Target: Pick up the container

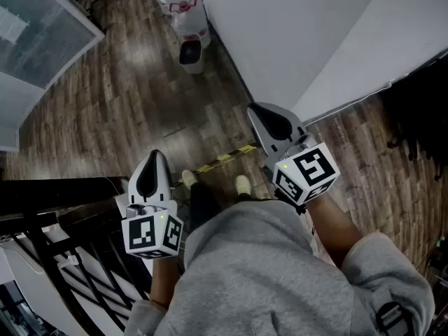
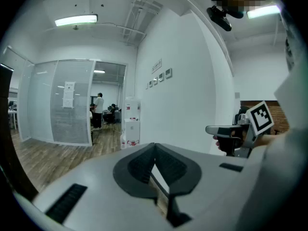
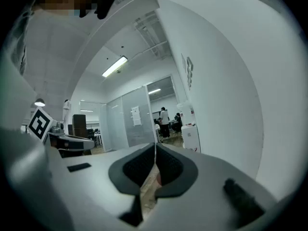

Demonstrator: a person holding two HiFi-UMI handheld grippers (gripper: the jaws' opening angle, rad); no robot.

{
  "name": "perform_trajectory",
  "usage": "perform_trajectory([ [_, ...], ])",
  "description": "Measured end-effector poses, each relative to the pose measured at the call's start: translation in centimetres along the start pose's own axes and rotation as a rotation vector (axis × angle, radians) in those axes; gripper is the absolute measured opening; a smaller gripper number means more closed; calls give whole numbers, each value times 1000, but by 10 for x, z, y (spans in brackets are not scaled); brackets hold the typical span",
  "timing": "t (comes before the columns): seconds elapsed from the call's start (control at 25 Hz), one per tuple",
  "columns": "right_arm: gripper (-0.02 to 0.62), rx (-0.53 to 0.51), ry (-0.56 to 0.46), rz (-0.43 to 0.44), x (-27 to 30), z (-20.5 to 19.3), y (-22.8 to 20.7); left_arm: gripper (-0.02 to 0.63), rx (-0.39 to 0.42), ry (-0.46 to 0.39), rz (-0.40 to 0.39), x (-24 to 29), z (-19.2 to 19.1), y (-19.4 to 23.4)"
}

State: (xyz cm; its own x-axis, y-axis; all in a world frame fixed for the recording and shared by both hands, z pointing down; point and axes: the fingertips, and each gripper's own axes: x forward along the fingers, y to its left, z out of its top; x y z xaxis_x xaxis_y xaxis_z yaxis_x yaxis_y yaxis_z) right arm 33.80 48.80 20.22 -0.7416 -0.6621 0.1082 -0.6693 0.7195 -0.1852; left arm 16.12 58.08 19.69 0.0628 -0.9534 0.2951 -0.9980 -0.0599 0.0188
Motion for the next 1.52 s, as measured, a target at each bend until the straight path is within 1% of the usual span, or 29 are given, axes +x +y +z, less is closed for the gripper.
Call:
perform_trajectory([
  [0.12,28,-3,2,-22,0,-2,-7,15,3,-6,-6,7,6,-4],
  [0.32,28,31,-13,-26,1,-1,-13,15,19,-5,-24,14,11,-7],
  [0.44,28,46,-21,-25,7,-1,-12,15,8,-18,-28,18,10,-2],
  [0.6,28,6,-15,-23,17,-2,-8,15,1,-32,-45,25,8,3],
  [0.84,28,-21,8,-6,46,2,-5,15,-31,-35,-55,43,5,17],
  [1.12,28,-52,39,15,87,3,-11,15,-51,-32,-64,79,14,41],
  [1.4,28,-51,57,25,131,9,-32,15,-61,-4,-85,126,21,54],
  [1.52,28,-44,73,25,152,5,-44,15,-67,6,-99,151,19,62],
])
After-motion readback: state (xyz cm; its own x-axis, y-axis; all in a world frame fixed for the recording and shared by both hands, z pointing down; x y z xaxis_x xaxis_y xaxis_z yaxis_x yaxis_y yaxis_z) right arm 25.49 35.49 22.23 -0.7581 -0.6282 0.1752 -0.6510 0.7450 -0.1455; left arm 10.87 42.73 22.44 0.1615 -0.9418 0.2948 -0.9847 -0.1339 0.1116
